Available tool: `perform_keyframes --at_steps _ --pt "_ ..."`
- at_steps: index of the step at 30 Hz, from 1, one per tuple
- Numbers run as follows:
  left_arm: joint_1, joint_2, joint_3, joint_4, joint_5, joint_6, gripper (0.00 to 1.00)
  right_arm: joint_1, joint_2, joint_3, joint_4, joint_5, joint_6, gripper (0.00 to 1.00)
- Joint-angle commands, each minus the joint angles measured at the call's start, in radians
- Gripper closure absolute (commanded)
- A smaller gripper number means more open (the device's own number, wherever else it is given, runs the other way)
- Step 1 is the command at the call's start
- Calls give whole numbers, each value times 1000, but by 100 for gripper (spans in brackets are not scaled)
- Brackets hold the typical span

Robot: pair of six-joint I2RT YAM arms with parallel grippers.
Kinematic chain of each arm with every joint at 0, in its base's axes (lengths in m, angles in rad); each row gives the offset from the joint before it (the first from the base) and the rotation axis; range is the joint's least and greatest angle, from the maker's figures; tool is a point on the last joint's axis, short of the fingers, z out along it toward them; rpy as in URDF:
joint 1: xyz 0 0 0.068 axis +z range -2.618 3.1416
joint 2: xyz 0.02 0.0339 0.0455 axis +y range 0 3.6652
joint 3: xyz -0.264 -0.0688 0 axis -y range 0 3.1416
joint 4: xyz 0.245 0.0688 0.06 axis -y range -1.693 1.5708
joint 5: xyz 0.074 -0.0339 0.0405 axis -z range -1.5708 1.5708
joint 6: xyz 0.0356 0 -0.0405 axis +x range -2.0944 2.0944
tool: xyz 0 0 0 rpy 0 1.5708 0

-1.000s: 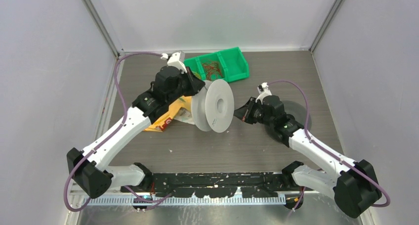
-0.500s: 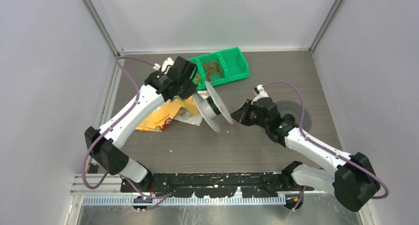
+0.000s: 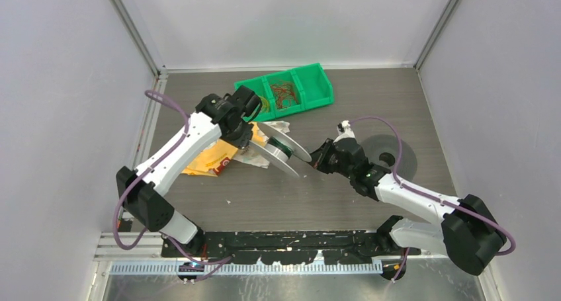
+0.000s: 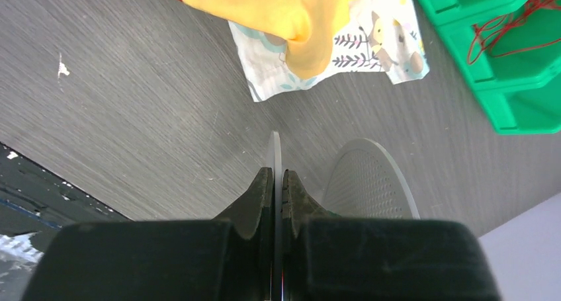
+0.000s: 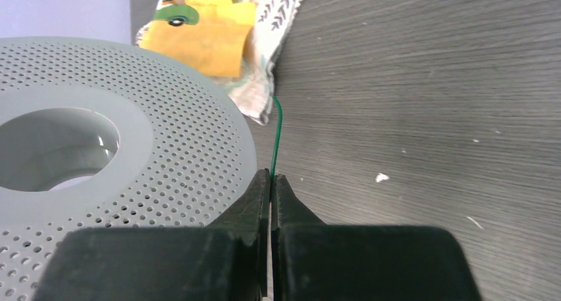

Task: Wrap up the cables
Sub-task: Wrap the cable around the cable reel.

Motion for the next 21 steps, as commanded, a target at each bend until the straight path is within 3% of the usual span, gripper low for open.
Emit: perform_keyframes --at_steps 1,8,13,15,17,19,21 --pt "-4 -52 35 -30 -132 -167 100 81 -65 59 233 -7 80 99" --pt "-4 56 201 -313 -205 -262 100 184 -87 128 190 153 -16 99" --pt "2 37 122 -316 -139 -368 100 231 -93 119 270 293 -22 99" --pt "23 -17 31 -165 -81 -319 100 241 -74 108 334 346 0 99" --pt "40 -116 -117 110 -52 -255 100 243 -45 104 409 384 26 99" --pt "43 -228 -278 426 -87 -163 100 243 -15 123 452 392 29 100" --pt "45 -306 -352 578 -127 -102 100 241 4 163 437 397 20 99"
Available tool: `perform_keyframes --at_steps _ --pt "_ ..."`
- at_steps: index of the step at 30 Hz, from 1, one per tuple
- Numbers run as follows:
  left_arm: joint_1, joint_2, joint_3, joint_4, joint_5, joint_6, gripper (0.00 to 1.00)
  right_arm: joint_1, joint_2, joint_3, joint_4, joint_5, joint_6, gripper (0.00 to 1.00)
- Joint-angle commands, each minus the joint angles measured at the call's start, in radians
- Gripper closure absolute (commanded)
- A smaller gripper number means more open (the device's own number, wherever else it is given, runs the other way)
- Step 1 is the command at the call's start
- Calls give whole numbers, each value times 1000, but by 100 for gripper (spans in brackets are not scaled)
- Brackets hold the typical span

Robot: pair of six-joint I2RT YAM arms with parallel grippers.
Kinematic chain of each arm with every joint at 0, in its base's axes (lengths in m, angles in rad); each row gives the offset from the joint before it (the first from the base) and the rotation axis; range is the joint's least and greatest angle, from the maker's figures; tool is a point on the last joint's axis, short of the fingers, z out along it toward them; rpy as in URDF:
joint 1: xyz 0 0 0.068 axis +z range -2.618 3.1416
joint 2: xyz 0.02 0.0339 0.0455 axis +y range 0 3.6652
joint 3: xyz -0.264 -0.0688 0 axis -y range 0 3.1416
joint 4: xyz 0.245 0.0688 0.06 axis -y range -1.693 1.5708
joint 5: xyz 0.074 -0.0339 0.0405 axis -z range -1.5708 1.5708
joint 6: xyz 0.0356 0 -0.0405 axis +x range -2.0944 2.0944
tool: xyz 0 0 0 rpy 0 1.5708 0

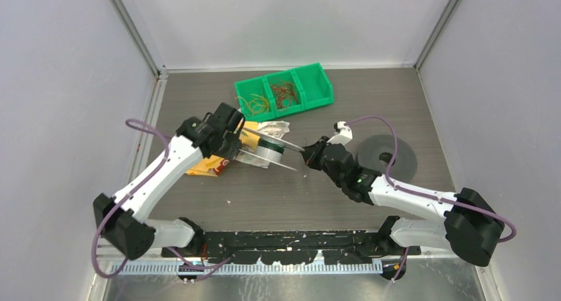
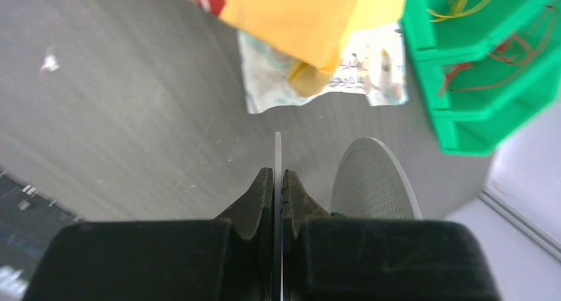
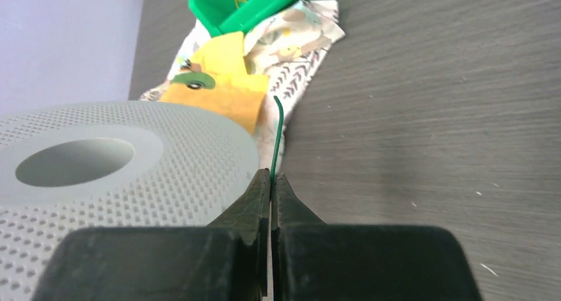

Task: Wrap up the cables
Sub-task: Wrap the cable around the cable reel.

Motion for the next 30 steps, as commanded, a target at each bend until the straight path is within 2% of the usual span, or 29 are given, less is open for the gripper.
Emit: perform_keyframes --at_steps 1,4,7,9,12,21,26,30 --pt "12 -128 -131 517 -150 85 100 34 5 142 354 -14 58 99" --pt "16 -174 -111 486 -186 116 100 27 34 167 378 22 89 99" --pt "16 -225 -148 530 -199 116 99 27 65 155 492 106 114 99" --pt "16 -236 -146 529 -205 117 100 25 96 167 568 113 96 100" --pt "17 -226 -124 495 -216 117 100 23 136 212 583 87 78 99" --pt "19 -114 87 223 -249 103 99 22 110 280 385 -76 -135 100" --pt "27 -47 181 94 -218 79 99 24 115 327 258 -280 -337 99" --pt "38 10 249 -25 -197 75 99 23 83 316 164 -345 -497 100"
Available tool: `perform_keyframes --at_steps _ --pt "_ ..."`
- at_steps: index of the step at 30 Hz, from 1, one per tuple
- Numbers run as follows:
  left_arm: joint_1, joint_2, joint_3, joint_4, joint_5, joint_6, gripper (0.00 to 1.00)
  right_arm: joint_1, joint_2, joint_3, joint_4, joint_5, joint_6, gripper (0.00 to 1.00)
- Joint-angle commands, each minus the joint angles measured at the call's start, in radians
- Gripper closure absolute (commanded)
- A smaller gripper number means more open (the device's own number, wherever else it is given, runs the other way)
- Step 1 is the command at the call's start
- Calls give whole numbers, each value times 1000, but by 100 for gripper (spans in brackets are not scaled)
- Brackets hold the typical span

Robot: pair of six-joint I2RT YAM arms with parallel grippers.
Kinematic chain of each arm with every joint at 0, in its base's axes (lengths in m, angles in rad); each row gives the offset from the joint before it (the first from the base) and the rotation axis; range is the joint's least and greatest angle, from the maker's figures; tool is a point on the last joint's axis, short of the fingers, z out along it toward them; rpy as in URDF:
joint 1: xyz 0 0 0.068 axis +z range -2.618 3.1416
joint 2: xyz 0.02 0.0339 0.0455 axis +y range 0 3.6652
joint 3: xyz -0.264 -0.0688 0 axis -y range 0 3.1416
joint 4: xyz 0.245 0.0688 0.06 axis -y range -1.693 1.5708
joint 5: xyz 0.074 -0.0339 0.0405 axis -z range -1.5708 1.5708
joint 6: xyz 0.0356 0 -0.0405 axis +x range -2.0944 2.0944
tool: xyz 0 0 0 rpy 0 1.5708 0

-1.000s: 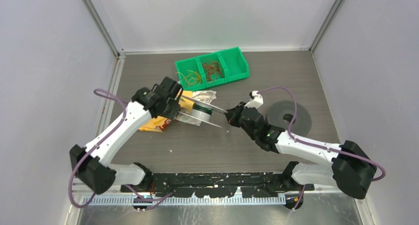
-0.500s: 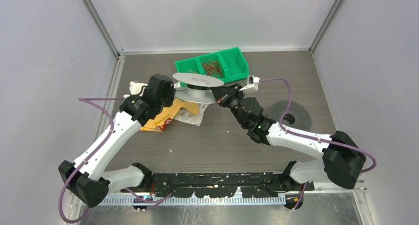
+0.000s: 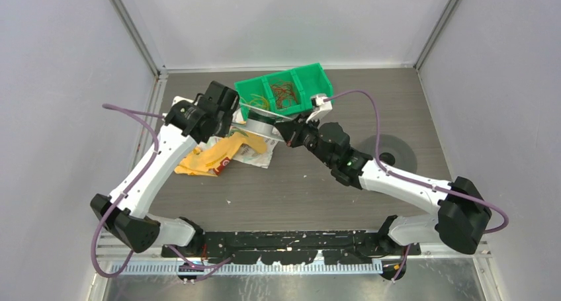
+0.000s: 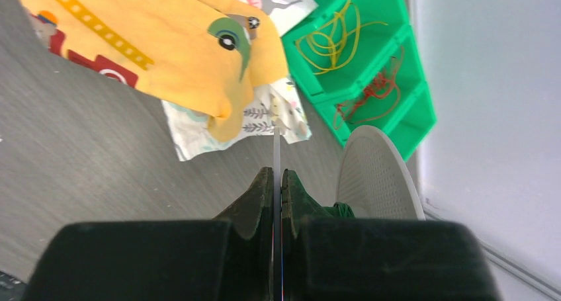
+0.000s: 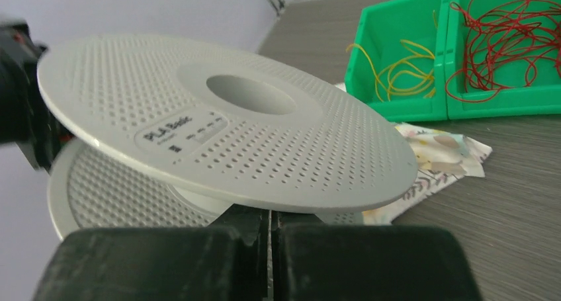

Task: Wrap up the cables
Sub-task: Wrap the cable around the cable reel, then place the cable reel at the center of the board.

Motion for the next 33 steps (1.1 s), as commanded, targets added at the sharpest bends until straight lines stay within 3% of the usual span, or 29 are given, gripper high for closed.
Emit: perform_keyframes --at_steps 1,9,15,19,25,28,33 --pt "4 47 96 -124 19 -29 99 16 -72 35 -79 -200 -262 100" --pt "36 122 156 -189 80 57 99 16 -143 67 -280 -423 -588 100" --pt "53 221 237 -218 128 178 99 17 -166 107 -401 -489 -702 100" --pt "68 337 351 -325 163 275 99 17 -154 140 -488 -499 -731 100" --pt "74 563 539 -537 238 394 100 17 -108 103 -449 -438 -463 99" --pt "74 678 615 -622 278 480 100 17 -97 30 -338 -408 -298 99" --pt "70 758 527 -626 329 530 100 16 -78 -110 -103 -406 -36 99"
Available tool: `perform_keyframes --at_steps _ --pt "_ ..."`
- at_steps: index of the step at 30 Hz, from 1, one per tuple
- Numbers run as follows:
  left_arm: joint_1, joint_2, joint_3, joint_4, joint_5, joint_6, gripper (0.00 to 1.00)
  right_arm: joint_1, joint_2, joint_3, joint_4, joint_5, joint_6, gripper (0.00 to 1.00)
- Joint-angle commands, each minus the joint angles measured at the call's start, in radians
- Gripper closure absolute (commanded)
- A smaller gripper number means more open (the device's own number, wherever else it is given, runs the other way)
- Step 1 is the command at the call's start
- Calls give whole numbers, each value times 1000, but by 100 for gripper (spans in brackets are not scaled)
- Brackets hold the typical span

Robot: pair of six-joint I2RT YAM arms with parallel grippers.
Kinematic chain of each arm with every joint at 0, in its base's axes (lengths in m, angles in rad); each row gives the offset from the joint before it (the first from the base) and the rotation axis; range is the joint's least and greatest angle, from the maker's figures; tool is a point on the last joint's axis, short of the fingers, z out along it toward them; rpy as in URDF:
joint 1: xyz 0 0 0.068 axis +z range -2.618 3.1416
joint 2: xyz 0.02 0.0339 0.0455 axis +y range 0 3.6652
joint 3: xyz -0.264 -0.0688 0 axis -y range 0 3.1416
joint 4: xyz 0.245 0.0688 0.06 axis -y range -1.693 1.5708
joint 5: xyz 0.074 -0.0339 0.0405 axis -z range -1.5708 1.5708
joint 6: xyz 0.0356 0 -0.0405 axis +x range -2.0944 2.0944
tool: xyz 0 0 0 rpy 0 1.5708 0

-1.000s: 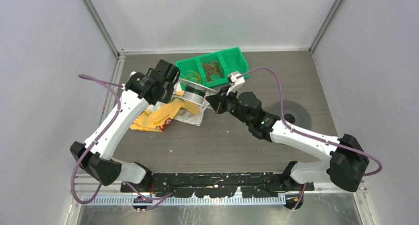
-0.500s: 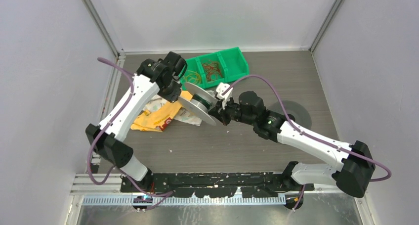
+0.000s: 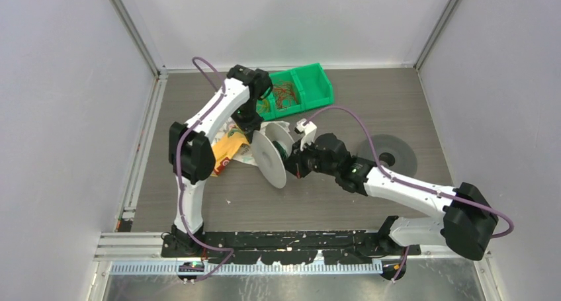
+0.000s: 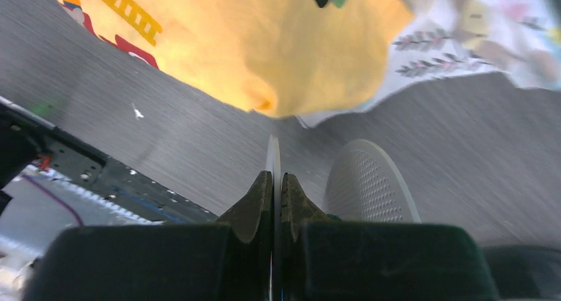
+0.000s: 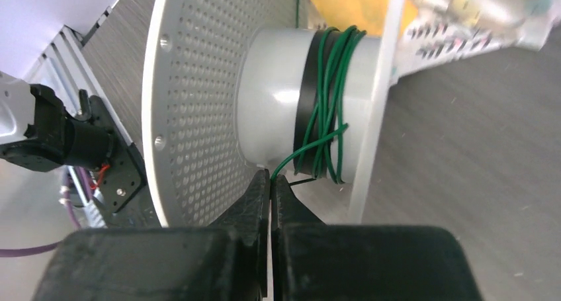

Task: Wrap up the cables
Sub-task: Place the cable reel at the center of the board.

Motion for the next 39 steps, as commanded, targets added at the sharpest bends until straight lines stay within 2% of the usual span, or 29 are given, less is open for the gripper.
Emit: perform_keyframes --at_steps 1,7,16,19,22,23,27,32,39 --pt "9 33 -60 -187 -7 22 100 14 4 -86 332 -31 323 99" --pt "-23 12 -112 -187 -50 -23 100 15 5 -240 495 77 484 99" --pt "-47 -3 -112 -188 -61 -13 100 15 36 -256 524 75 507 99" --pt "-47 -3 -106 -177 -46 6 89 15 38 -254 522 87 502 99" --pt "-49 -24 -107 -142 -46 26 62 14 31 -259 520 101 499 100" --pt "-49 -37 -114 -119 -44 42 60 14 31 -260 524 103 498 100" --pt "-49 -89 -160 -22 -22 66 56 7 47 -259 530 102 502 99" --pt "-50 -96 -166 22 -10 89 54 -22 87 -273 564 68 575 99" --pt "-50 -96 -189 153 28 148 41 -72 175 -274 623 -8 656 99"
